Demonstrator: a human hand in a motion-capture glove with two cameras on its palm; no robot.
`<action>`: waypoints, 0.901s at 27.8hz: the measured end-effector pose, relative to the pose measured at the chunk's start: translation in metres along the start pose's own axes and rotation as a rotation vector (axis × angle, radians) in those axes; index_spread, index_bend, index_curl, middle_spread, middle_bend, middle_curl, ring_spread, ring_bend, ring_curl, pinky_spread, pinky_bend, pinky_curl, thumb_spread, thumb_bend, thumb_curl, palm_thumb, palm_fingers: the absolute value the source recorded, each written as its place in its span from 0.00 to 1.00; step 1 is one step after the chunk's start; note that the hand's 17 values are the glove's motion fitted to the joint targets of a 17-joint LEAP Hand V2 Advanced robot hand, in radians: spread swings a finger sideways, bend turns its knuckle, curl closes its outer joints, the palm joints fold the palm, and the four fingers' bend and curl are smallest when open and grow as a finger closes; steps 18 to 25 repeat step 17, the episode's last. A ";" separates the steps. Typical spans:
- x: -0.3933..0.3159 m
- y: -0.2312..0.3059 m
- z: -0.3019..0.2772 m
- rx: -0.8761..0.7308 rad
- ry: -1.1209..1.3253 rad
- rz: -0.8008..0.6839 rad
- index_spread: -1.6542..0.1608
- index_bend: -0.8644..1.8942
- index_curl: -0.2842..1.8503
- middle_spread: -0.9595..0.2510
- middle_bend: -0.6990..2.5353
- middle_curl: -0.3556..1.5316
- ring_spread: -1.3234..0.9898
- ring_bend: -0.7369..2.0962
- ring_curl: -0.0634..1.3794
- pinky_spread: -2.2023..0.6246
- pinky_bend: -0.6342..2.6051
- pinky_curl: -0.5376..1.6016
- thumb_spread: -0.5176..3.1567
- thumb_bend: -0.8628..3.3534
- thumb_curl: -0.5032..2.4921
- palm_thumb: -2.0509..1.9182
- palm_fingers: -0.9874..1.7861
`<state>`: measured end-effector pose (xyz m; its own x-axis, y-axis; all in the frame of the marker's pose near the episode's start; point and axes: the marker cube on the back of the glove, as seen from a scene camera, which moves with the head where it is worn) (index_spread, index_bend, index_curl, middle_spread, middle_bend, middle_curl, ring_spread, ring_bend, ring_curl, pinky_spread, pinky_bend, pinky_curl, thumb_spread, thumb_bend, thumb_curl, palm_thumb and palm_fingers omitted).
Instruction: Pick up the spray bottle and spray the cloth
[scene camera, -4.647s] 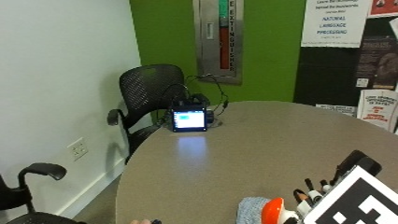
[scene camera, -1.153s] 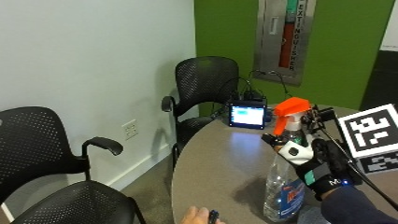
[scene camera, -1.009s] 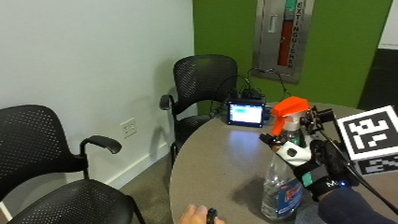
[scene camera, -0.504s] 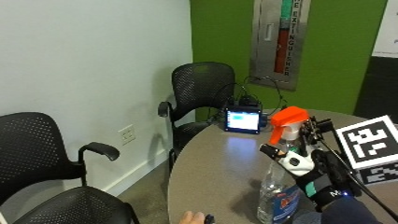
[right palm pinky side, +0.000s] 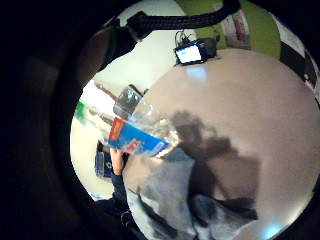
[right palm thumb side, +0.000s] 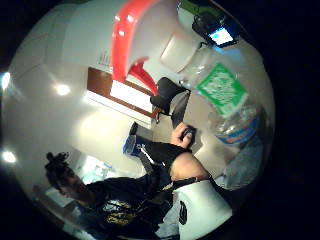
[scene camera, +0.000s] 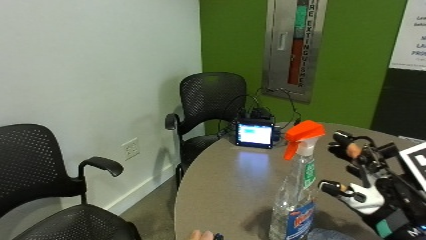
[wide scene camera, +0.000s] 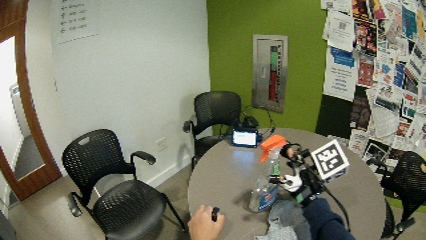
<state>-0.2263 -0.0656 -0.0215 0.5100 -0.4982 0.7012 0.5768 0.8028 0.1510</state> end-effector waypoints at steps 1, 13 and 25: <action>-0.003 -0.008 0.000 0.004 -0.039 -0.035 0.70 0.35 0.25 0.69 0.33 0.42 0.51 0.39 0.29 0.83 0.33 0.43 0.38 0.19 0.31 0.63 0.51; 0.055 0.079 -0.108 0.075 0.638 0.071 0.70 0.38 0.27 0.71 0.32 0.41 0.52 0.37 0.27 0.86 0.28 0.41 0.41 0.20 0.30 0.64 0.58; 0.083 0.111 -0.117 0.061 0.680 0.165 0.70 0.38 0.28 0.72 0.32 0.40 0.52 0.37 0.26 0.86 0.27 0.40 0.42 0.20 0.29 0.64 0.58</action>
